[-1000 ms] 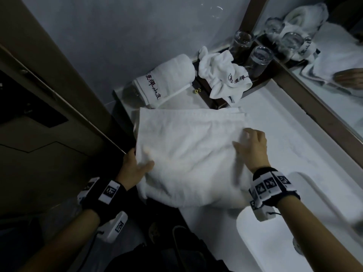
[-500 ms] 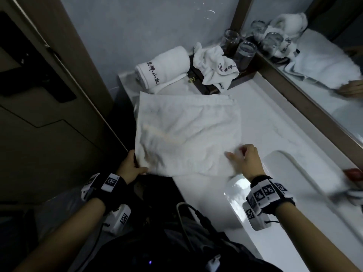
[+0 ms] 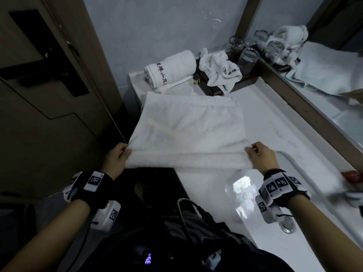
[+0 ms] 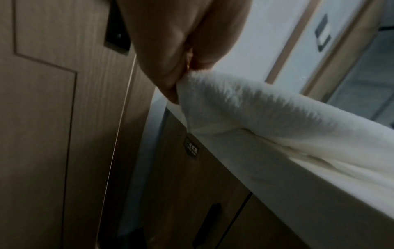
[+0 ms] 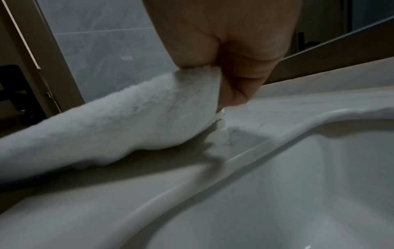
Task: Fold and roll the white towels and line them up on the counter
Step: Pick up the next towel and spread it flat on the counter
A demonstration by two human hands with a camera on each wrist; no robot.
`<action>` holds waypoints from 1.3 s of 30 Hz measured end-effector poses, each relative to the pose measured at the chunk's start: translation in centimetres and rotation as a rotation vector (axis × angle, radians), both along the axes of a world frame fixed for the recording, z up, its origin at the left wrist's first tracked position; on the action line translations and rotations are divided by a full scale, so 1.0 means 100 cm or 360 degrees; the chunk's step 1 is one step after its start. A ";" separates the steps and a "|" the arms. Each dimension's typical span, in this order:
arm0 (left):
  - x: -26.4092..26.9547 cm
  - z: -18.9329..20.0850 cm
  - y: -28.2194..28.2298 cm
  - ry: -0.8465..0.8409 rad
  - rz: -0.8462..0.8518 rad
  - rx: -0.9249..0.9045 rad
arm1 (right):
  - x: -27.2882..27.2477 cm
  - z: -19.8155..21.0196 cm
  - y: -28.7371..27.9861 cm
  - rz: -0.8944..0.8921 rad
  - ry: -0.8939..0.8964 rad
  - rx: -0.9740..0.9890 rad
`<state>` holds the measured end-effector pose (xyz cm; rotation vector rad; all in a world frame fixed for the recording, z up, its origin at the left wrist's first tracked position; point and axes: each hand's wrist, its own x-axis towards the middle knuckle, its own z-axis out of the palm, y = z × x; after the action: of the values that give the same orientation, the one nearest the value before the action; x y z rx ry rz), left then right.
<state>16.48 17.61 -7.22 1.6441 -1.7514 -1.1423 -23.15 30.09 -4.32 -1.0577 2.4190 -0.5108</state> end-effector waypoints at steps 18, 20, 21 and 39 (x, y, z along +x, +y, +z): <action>-0.019 -0.002 -0.011 -0.0691 -0.0380 0.0445 | 0.003 -0.006 -0.004 0.0053 0.0339 0.0314; -0.034 0.007 -0.025 -0.0646 -0.0372 0.0345 | 0.007 -0.002 -0.021 0.0095 0.0361 0.0096; -0.042 0.012 -0.033 -0.0624 -0.0367 0.0256 | 0.009 -0.001 -0.032 0.0123 0.0357 0.0023; -0.173 0.003 -0.173 -0.0449 -0.0782 -0.0445 | -0.042 -0.008 -0.195 0.0029 0.0469 0.0306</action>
<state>-0.85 0.30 -6.89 1.2889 -2.4642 -0.8264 -27.34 10.62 -5.13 -1.1358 2.6432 -0.1172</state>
